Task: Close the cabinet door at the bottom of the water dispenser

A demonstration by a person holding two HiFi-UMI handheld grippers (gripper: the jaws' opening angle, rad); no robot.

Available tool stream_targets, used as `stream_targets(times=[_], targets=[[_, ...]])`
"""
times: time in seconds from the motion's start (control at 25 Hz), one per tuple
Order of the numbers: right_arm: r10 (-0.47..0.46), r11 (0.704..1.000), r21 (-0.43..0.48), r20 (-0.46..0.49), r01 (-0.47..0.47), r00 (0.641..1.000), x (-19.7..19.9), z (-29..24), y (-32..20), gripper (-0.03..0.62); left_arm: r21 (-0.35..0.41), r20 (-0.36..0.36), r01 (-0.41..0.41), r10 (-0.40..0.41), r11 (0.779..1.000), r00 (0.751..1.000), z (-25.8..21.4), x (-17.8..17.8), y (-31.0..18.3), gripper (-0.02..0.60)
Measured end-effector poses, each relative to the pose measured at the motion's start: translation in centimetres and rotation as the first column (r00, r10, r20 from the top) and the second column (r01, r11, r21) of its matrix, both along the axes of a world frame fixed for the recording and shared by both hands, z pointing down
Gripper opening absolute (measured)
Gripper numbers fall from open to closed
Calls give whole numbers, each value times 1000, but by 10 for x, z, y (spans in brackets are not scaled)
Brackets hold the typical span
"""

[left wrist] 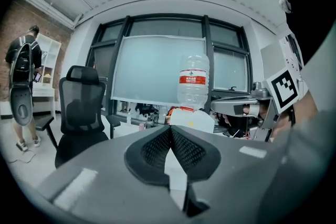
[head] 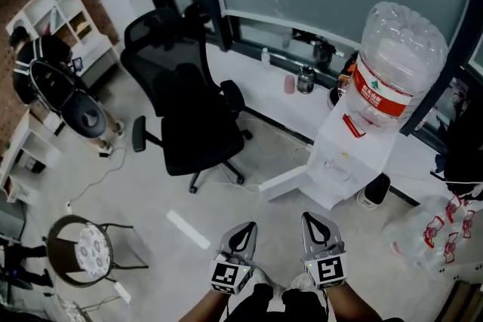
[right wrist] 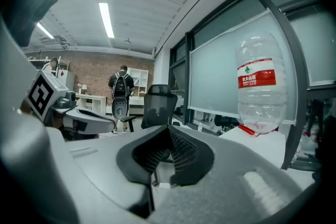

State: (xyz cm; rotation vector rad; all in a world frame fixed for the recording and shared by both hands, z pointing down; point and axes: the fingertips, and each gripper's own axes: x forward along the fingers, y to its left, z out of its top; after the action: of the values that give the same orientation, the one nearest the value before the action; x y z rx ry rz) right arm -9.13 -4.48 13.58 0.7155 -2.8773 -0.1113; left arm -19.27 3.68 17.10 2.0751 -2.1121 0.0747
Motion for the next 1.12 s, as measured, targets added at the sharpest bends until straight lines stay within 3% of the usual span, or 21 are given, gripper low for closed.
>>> stream_targets(times=[0.28, 0.44, 0.64, 0.92, 1.12], targets=[[3, 1000, 17, 1, -3, 1000, 15, 65, -29, 3, 35, -12, 5, -5, 999, 1000, 55, 15, -46, 18], [32, 999, 9, 5, -32, 999, 30, 126, -39, 3, 17, 13, 9, -9, 1000, 1000, 120, 22, -64, 17], [29, 999, 14, -23, -29, 999, 36, 211, -55, 3, 49, 26, 22, -23, 999, 999, 188, 20, -81, 18], [49, 997, 53, 10, -49, 999, 31, 310, -77, 3, 53, -10, 12, -11, 999, 1000, 314, 15, -101, 18], [67, 996, 63, 25, -68, 997, 31, 378, -87, 3, 76, -13, -19, 20, 997, 1000, 376, 19, -120, 18]])
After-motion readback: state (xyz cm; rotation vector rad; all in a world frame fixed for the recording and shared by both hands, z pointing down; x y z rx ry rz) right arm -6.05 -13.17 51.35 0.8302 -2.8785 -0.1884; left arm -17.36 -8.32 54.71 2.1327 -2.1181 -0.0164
